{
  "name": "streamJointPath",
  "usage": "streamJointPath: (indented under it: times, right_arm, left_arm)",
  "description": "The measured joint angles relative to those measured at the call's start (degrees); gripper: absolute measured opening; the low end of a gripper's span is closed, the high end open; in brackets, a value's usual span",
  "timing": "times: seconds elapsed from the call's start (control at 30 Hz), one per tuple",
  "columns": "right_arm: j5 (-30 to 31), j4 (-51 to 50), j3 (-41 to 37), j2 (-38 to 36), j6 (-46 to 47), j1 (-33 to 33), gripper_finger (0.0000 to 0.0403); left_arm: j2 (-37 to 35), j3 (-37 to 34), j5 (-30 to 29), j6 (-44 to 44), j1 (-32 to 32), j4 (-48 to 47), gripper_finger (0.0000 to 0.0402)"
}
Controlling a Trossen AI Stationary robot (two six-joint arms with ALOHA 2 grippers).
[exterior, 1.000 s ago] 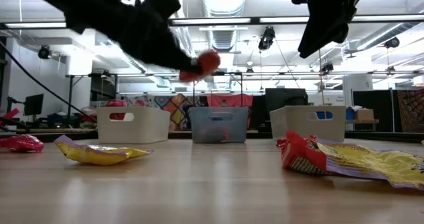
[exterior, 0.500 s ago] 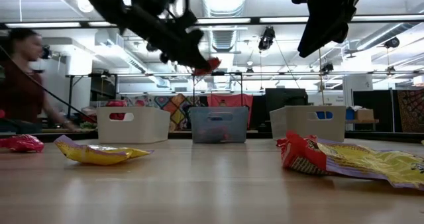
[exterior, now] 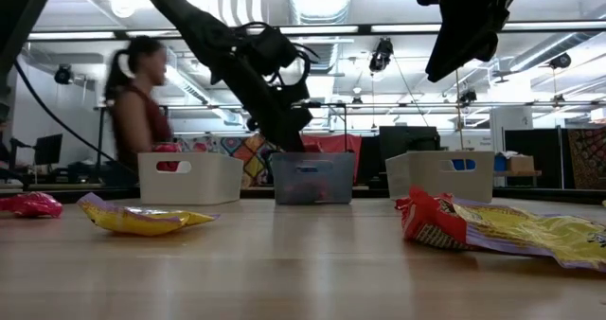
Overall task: Sort candy
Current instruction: Put the orange chocolate into the black bin, then put the yellow candy into the white bin
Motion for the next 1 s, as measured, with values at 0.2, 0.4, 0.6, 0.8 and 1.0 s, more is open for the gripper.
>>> streamJointPath:
  times: [0.2, 0.4, 0.6, 0.8, 1.0]
  right_arm:
    - [0.00, 0.00, 0.00, 0.00, -0.01, 0.00, 0.0115]
    - [0.00, 0.04, 0.00, 0.00, 0.12, 0.00, 0.0126]
    - [-0.90, 0.04, 0.00, 0.00, 3.11, 0.00, 0.0128]
    - [-5.14, 0.02, 0.00, 0.00, 8.31, 0.41, 0.0128]
    - [-9.13, -0.02, 0.00, 0.62, 14.10, 3.05, 0.0128]
  left_arm:
    - [0.32, 0.14, 0.01, 0.40, 0.01, -0.14, 0.0073]
    - [0.27, 0.07, 0.02, 0.42, -0.56, -0.95, 0.0124]
    - [-2.35, 0.05, 1.46, 0.38, -2.59, -2.40, 0.0156]
    - [-9.11, -1.03, 1.51, 0.32, -7.55, -3.47, 0.0160]
    - [-17.99, -6.55, 1.62, 0.26, -14.84, -2.67, 0.0160]
